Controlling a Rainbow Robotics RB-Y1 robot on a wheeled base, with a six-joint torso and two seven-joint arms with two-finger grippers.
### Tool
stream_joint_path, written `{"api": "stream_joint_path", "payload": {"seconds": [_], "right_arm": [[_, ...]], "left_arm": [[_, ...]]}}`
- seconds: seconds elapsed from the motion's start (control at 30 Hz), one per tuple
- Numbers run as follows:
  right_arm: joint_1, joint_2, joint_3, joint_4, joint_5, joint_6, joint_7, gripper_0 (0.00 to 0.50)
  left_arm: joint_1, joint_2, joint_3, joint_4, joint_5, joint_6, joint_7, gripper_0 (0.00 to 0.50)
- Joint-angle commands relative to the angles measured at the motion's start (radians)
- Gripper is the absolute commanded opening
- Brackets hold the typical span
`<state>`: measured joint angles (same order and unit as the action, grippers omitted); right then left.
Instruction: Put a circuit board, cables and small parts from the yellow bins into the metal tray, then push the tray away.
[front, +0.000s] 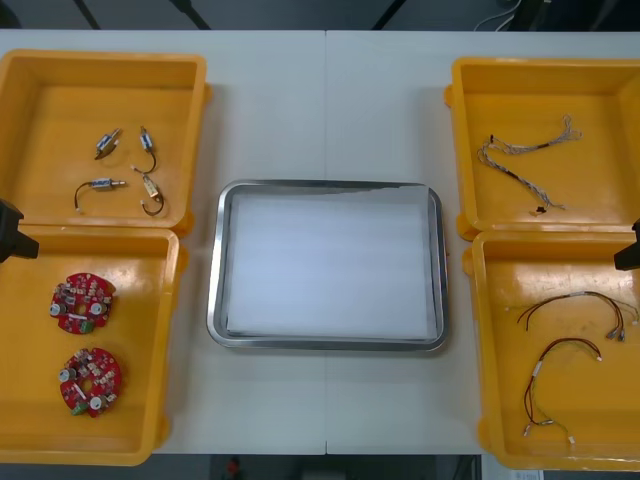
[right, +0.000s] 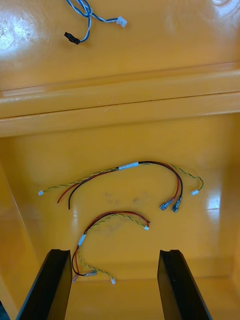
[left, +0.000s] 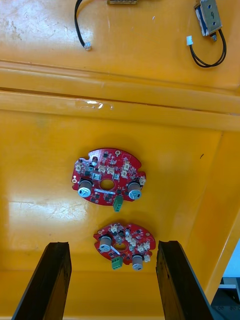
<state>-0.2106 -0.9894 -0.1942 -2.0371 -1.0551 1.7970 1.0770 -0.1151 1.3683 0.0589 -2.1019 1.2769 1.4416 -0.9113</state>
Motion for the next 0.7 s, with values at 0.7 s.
{"api": "stream_joint_path", "payload": {"seconds": [0.7], "right_arm": [[0.007, 0.006, -0.025, -0.022, 0.007, -0.005, -0.028, 0.5]], "left_arm": [[0.0, 0.048, 0.035, -0.003, 0.005, -0.007, 0.077, 0.5]]}}
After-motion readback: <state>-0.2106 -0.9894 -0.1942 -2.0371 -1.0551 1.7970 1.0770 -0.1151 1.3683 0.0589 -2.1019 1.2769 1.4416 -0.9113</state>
